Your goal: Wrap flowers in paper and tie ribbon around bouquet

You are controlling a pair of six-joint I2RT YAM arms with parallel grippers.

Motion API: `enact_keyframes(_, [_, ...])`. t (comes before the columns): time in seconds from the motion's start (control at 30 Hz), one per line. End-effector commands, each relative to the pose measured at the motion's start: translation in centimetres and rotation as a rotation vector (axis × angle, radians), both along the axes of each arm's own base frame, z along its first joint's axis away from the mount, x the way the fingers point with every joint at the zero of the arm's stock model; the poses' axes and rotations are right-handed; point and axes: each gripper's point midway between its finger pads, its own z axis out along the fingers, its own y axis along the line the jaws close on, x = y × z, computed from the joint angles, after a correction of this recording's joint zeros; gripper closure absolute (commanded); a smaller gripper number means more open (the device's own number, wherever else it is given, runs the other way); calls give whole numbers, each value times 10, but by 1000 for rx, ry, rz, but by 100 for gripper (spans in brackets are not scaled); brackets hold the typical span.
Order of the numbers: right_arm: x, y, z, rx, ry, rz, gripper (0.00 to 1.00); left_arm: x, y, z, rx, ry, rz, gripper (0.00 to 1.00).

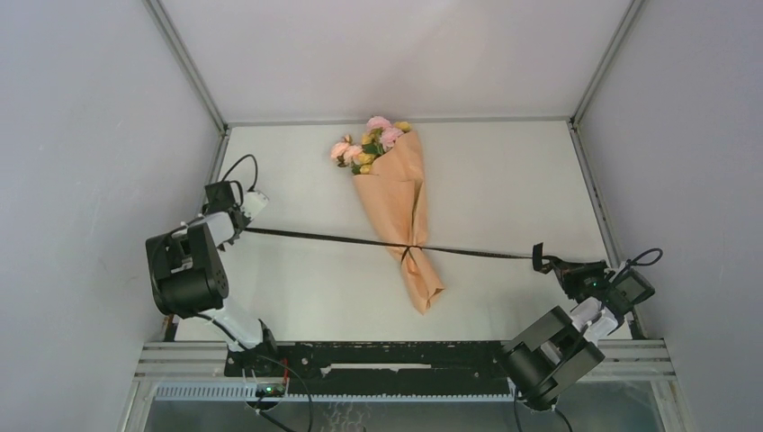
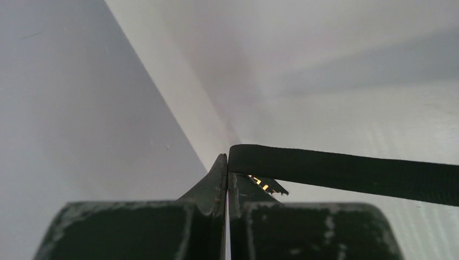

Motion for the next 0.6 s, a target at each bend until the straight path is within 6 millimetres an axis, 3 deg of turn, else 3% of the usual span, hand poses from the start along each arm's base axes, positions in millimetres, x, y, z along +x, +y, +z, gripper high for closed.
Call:
enact_keyframes(0.0, [8,-22,19,-117,-43,8,100,7,34,20,86,-83,56,100])
enact_keyframes(0.17, [7,-31,27,-180,-32,-26,100,8,52,25,106,-89,94,100])
enact_keyframes(0.43, [17,-18,35,-270,-10,54,100,15,51,34,81,-125,94,100])
enact_keyframes(0.57, [14,-25,38,-254,-19,30,100,18,57,37,89,-129,109,100])
